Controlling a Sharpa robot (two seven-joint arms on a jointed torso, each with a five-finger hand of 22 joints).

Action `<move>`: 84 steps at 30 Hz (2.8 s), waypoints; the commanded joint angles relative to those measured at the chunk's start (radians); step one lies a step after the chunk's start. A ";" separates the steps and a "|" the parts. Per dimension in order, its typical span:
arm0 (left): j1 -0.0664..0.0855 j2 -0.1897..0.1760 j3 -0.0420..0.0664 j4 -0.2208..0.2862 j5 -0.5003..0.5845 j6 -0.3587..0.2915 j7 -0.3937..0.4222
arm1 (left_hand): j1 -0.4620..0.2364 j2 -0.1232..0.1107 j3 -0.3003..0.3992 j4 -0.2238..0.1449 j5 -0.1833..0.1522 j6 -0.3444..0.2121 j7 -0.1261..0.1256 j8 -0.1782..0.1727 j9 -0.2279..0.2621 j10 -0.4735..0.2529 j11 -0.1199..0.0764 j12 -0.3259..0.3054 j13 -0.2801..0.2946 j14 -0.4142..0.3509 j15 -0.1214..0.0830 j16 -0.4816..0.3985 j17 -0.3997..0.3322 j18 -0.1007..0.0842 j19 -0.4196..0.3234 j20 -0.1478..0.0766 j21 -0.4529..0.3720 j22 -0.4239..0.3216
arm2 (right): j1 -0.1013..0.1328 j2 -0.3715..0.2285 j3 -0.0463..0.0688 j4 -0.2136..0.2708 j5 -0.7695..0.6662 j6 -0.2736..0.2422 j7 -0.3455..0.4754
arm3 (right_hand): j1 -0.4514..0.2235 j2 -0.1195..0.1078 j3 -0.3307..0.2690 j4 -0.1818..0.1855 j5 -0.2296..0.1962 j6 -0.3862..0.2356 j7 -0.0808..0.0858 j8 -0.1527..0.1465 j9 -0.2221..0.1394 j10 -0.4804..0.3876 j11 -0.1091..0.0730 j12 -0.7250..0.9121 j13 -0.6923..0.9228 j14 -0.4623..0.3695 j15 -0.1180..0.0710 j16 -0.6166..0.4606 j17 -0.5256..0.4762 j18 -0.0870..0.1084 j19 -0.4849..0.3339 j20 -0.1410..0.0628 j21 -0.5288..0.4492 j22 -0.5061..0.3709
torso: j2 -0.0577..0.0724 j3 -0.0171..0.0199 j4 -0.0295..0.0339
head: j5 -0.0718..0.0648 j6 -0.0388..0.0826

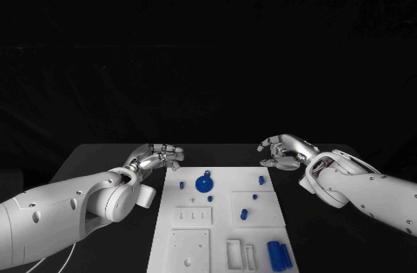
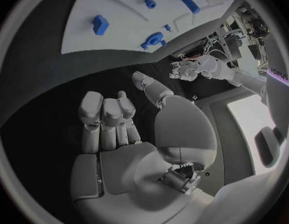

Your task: Assemble the parts on the task board

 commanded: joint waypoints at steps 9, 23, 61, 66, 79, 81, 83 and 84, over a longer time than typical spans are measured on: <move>-0.006 0.003 0.001 0.006 -0.003 0.017 0.021 | -0.006 0.005 0.000 -0.005 -0.002 0.006 -0.002 0.004 0.000 0.000 0.001 0.001 0.001 -0.003 -0.002 -0.001 0.002 0.008 -0.004 -0.005 0.006 0.008 | -0.052 0.013 -0.005 -0.101 0.043 0.096 0.038 | 0.012 0.006 -0.031 -0.001 0.010 0.019 0.010 0.001 -0.003 -0.010 0.000 -0.004 -0.003 -0.006 -0.001 -0.007 0.003 0.123 -0.011 0.002 -0.001 0.017 | -0.008 0.0145 -0.0178 | 0.002 -0.015; -0.008 -0.005 0.000 0.018 -0.003 0.021 0.018 | -0.010 0.004 -0.002 -0.004 -0.002 0.005 -0.002 0.004 0.000 -0.006 0.005 -0.003 0.000 -0.003 -0.002 -0.002 0.002 0.008 -0.004 -0.005 0.006 0.007 | -0.123 0.058 -0.006 -0.157 0.034 0.107 0.045 | 0.017 0.008 -0.048 -0.001 0.011 0.016 0.011 -0.004 -0.006 -0.012 0.001 -0.004 -0.005 -0.006 0.000 -0.007 0.004 0.123 -0.014 0.004 -0.001 0.017 | 0.001 0.0222 -0.0154 | -0.001 -0.019; -0.008 -0.011 0.000 0.014 -0.003 0.027 0.014 | -0.011 0.005 -0.002 -0.003 -0.002 0.003 -0.001 0.003 -0.001 -0.010 0.006 -0.005 -0.001 -0.003 -0.002 -0.002 0.002 0.008 -0.004 -0.005 0.006 0.007 | -0.123 0.113 -0.006 -0.189 0.037 0.117 0.024 | 0.009 0.048 -0.049 0.007 -0.063 0.025 0.012 -0.013 -0.016 -0.014 0.001 -0.002 -0.008 -0.006 0.001 -0.012 0.009 0.123 -0.019 0.009 -0.005 0.014 | 0.001 0.0191 -0.0173 | 0.004 -0.030; -0.008 -0.010 0.000 0.014 -0.004 0.027 0.014 | -0.011 0.005 -0.002 -0.003 -0.002 0.003 -0.001 0.002 -0.001 -0.010 0.006 -0.005 -0.001 -0.003 -0.002 -0.002 0.002 0.008 -0.004 -0.005 0.006 0.007 | -0.123 0.117 -0.006 -0.193 0.037 0.116 0.021 | 0.015 0.053 -0.028 0.008 -0.107 0.032 0.010 -0.013 -0.018 -0.013 0.000 0.001 -0.009 -0.005 0.000 -0.012 0.011 0.123 -0.018 0.009 -0.006 0.013 | 0.002 0.0182 -0.0157 | 0.002 -0.028; -0.008 -0.010 0.000 0.014 -0.004 0.028 0.013 | -0.010 0.006 -0.002 -0.003 -0.002 0.003 -0.001 0.002 -0.001 -0.010 0.006 -0.005 -0.001 -0.003 -0.002 -0.002 0.003 0.008 -0.004 -0.005 0.006 0.007 | -0.122 0.117 -0.006 -0.192 0.037 0.116 0.019 | 0.018 0.064 0.021 0.018 -0.172 0.061 0.003 -0.006 -0.018 -0.009 -0.007 0.005 -0.009 -0.004 -0.006 -0.014 0.015 0.123 -0.016 0.009 -0.004 0.014 | 0.002 0.0174 -0.0174 | 0.004 -0.029; -0.008 -0.010 0.000 0.014 -0.004 0.029 0.013 | -0.010 0.006 -0.002 -0.003 -0.002 0.003 -0.001 0.002 -0.001 -0.010 0.006 -0.005 -0.001 -0.003 -0.002 -0.002 0.003 0.008 -0.004 -0.005 0.006 0.007 | -0.122 0.118 -0.006 -0.192 0.037 0.116 0.020 | 0.019 0.065 0.033 0.020 -0.191 0.070 0.000 -0.003 -0.017 -0.009 -0.010 0.005 -0.009 -0.004 -0.009 -0.014 0.015 0.123 -0.016 0.009 -0.004 0.015 | 0.002 0.0174 -0.0175 | 0.004 -0.029; -0.008 -0.010 0.000 0.014 -0.004 0.029 0.013 | -0.010 0.006 -0.002 -0.003 -0.002 0.003 -0.001 0.002 -0.001 -0.010 0.006 -0.005 0.000 -0.003 -0.002 -0.002 0.003 0.008 -0.004 -0.005 0.006 0.007 | -0.122 0.118 -0.006 -0.192 0.037 0.114 0.018 | 0.019 0.066 0.040 0.022 -0.200 0.079 -0.003 0.001 -0.016 -0.008 -0.013 0.006 -0.009 -0.004 -0.012 -0.015 0.016 0.123 -0.016 0.009 -0.004 0.015 | 0.002 0.0174 -0.0173 | 0.004 -0.029; -0.008 -0.010 0.000 0.013 -0.004 0.029 0.013 | -0.010 0.006 -0.001 -0.003 -0.002 0.003 -0.001 0.002 -0.001 -0.010 0.006 -0.005 0.000 -0.003 -0.002 -0.002 0.003 0.008 -0.004 -0.005 0.006 0.007 | -0.122 0.118 -0.006 -0.192 0.037 0.114 0.018 | 0.018 0.067 0.044 0.023 -0.205 0.085 -0.006 0.003 -0.015 -0.008 -0.015 0.005 -0.009 -0.004 -0.014 -0.015 0.016 0.123 -0.016 0.009 -0.004 0.015 | 0.002 0.0171 -0.0172 | 0.004 -0.029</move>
